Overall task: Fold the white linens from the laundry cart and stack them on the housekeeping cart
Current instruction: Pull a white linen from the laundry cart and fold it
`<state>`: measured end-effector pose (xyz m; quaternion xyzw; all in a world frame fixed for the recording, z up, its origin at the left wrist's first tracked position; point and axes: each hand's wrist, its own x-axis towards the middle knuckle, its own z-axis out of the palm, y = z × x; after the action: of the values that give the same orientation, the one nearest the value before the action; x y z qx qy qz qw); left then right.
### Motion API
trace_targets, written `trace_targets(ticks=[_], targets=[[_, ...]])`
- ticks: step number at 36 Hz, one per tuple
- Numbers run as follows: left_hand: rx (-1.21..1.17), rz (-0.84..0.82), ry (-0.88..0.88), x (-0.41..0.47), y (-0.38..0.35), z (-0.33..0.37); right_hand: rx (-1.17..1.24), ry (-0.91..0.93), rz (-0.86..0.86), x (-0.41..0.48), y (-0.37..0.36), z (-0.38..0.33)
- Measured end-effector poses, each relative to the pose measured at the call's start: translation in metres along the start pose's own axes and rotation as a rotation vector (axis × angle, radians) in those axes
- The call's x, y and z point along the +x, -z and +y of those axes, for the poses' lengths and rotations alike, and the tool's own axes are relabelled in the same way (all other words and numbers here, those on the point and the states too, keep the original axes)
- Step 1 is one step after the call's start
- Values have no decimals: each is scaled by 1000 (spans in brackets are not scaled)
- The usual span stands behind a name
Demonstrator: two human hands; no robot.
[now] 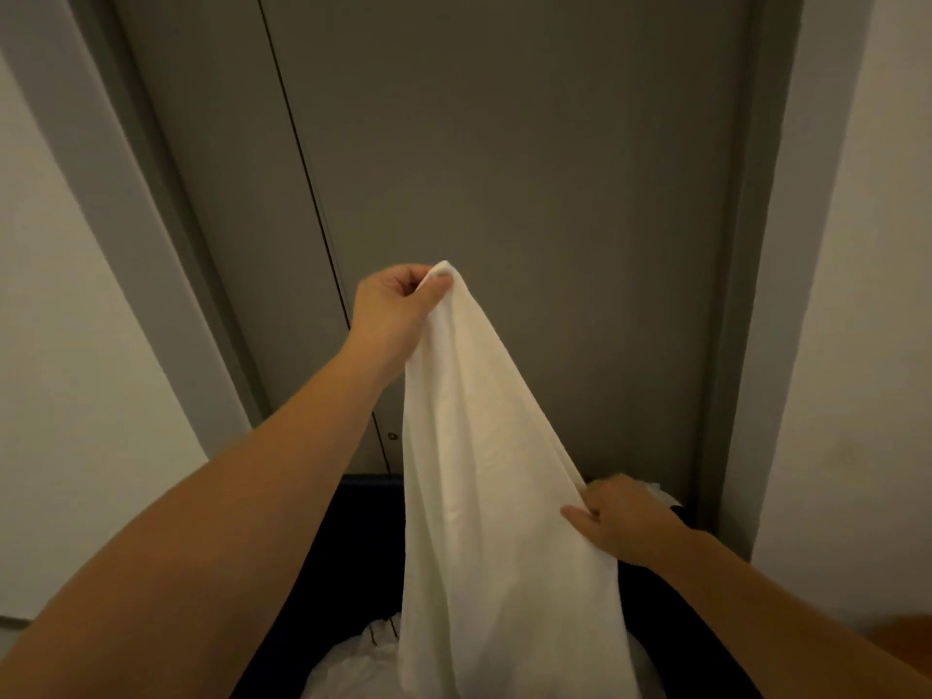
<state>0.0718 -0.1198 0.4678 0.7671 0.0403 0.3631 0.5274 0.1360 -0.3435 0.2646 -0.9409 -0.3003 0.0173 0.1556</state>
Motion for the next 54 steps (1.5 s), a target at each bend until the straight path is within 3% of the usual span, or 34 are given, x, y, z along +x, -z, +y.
trace_targets(ticks=[4, 10, 15, 21, 25, 31, 35, 37, 40, 42, 44, 49, 54], targets=[[-14, 47, 34, 4, 12, -9, -37, -4, 15, 4, 3, 10], [-59, 48, 49, 7, 13, -11, 455, -155, 111, 9, -25, 8], [-51, 83, 75, 15, 30, -15, 644, -204, 225, 0, -36, 8], [-60, 74, 121, 13, 45, -33, 460, -115, 60, -12, -28, 15], [-101, 40, 92, 12, 40, -29, 353, -168, -56, -19, -43, 9], [-77, 14, 84, 12, 49, -29, 606, -295, 150, -27, -41, 6], [-46, 98, 168, 20, 70, -44, 867, -319, 269, -38, -18, 3], [-30, 150, 221, 21, 81, -56, 793, -279, 271, -40, -5, 1], [-30, 182, 255, 20, 89, -70, 483, -211, 94, -42, 10, -3], [-14, 185, 225, 19, 87, -73, 336, -184, -13, -40, 13, -4], [18, 161, 169, 18, 82, -71, 299, -185, -11, -37, 14, -9], [216, -47, 101, 8, 59, -75, 533, -190, 215, -30, 23, -22], [344, -54, 165, 7, 67, -99, 720, -214, 221, -41, 45, -17]])
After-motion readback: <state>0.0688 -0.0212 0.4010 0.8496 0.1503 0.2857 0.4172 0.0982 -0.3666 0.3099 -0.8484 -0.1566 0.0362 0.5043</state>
